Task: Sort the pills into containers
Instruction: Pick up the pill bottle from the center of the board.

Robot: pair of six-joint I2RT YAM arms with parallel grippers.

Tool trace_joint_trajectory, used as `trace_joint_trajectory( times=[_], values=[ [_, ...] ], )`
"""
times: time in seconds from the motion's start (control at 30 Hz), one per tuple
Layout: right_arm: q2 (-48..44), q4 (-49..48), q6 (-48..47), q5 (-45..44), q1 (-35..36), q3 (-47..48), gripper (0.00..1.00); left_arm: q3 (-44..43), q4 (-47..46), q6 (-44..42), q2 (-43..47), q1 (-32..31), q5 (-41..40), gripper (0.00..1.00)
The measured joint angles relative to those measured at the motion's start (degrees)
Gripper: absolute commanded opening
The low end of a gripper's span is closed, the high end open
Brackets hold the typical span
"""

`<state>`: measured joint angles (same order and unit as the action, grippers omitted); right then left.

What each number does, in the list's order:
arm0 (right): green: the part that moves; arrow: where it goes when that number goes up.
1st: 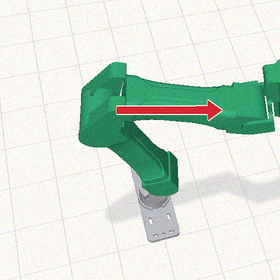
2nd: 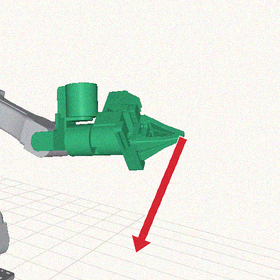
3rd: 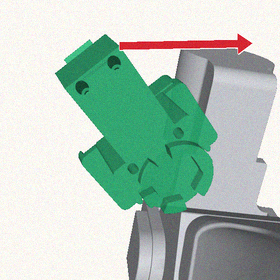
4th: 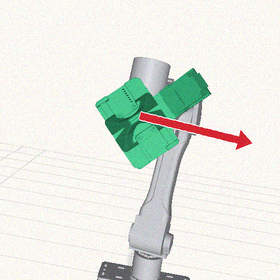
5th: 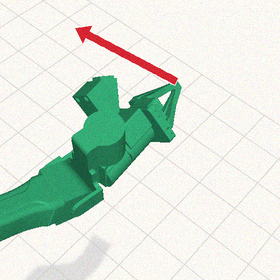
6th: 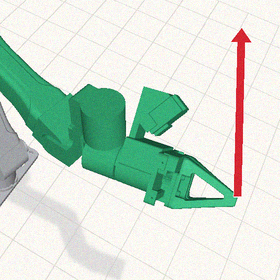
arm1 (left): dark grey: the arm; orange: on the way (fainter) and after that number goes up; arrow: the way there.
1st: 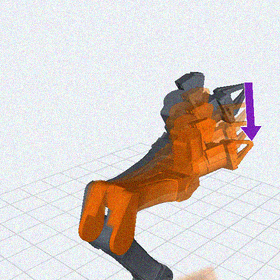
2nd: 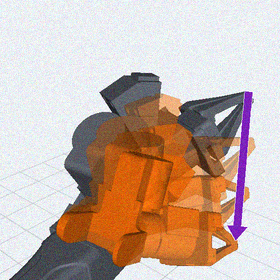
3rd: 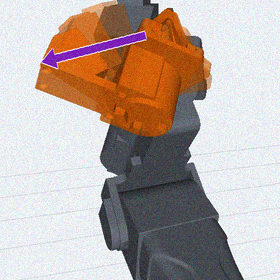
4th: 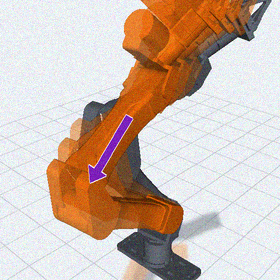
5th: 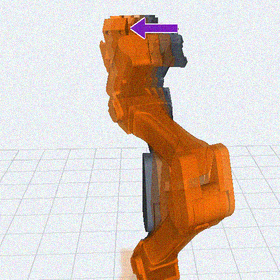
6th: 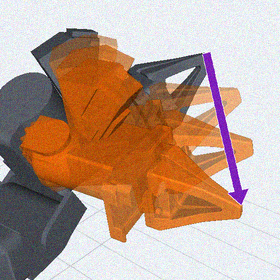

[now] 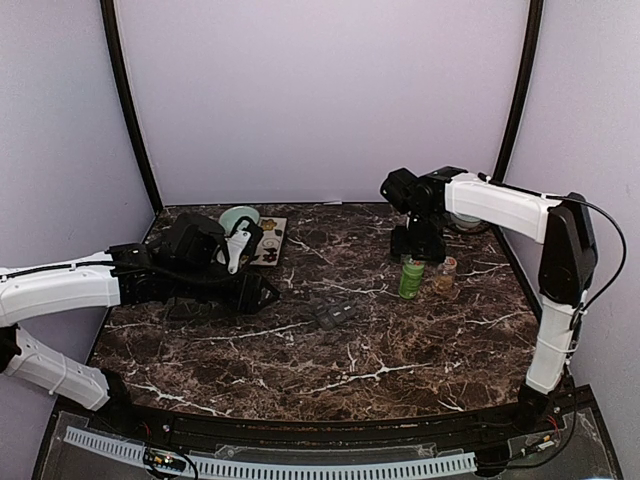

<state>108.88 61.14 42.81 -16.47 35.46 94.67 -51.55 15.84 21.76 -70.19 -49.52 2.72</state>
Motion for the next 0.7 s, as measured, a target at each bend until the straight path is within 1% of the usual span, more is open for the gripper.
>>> trace_joint_trajectory(
  times=[0.33,0.7],
  values=[
    [0.96,-0.66,-1.18,1.31,-0.76,0.37,0.72,0.0,-0.48,-0.17,-0.63,0.85,0.87,0.63],
    [1.14,-1.16,-1.88,2.4,-1.55,0.37,0.68,0.0,-0.94,-0.22,-0.74,1.05,1.18,0.64]
  ],
)
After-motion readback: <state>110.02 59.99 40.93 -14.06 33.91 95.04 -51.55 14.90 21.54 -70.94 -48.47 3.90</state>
